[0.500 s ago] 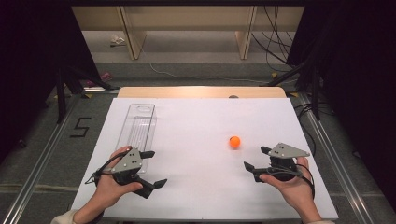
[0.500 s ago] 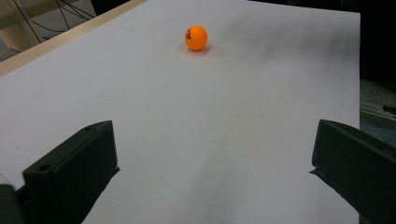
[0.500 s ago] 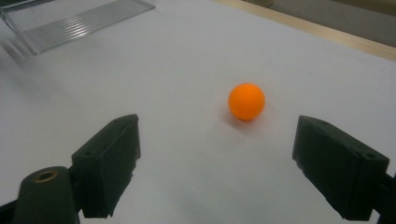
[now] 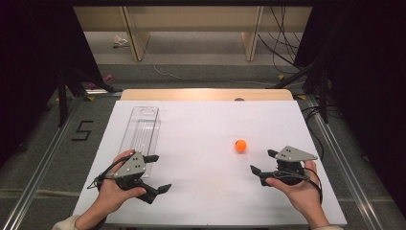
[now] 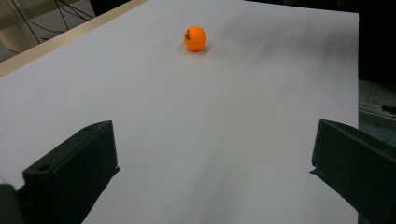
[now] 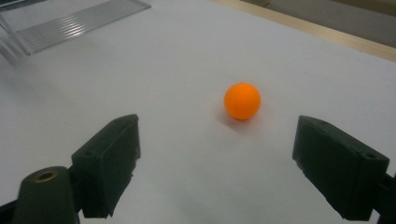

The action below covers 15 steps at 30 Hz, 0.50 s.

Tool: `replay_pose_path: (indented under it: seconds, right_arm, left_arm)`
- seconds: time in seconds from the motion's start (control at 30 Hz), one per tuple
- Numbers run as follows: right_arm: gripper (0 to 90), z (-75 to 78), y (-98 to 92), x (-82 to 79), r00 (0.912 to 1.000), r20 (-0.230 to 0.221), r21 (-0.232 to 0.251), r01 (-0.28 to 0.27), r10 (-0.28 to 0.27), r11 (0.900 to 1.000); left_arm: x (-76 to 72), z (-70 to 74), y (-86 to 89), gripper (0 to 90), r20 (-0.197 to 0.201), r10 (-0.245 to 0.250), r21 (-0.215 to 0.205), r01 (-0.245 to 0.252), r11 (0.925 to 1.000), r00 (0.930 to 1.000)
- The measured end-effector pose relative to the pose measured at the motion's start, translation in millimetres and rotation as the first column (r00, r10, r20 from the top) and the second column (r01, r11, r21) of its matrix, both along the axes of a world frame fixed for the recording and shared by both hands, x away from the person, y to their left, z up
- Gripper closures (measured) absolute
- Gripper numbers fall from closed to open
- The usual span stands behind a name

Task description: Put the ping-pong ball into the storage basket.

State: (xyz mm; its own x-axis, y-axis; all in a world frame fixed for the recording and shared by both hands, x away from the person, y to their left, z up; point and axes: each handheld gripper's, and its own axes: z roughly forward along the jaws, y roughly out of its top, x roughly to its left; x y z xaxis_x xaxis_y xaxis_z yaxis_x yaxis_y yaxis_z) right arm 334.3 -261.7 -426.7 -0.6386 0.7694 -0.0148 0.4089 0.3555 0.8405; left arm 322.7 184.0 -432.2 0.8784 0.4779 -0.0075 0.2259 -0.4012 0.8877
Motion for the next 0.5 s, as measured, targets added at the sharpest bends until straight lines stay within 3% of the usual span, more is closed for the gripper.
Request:
replay_pose_path:
  seconds: [0.5]
  right_arm:
    - [16.0,-2.5,8.8,15.6,0.9999,0.0,-0.018,0.012,-0.012,1.0]
  left_arm:
    - [-0.5,0.1,-0.4,0.0,0.003,-0.003,0.002,0.003,1.0,1.0]
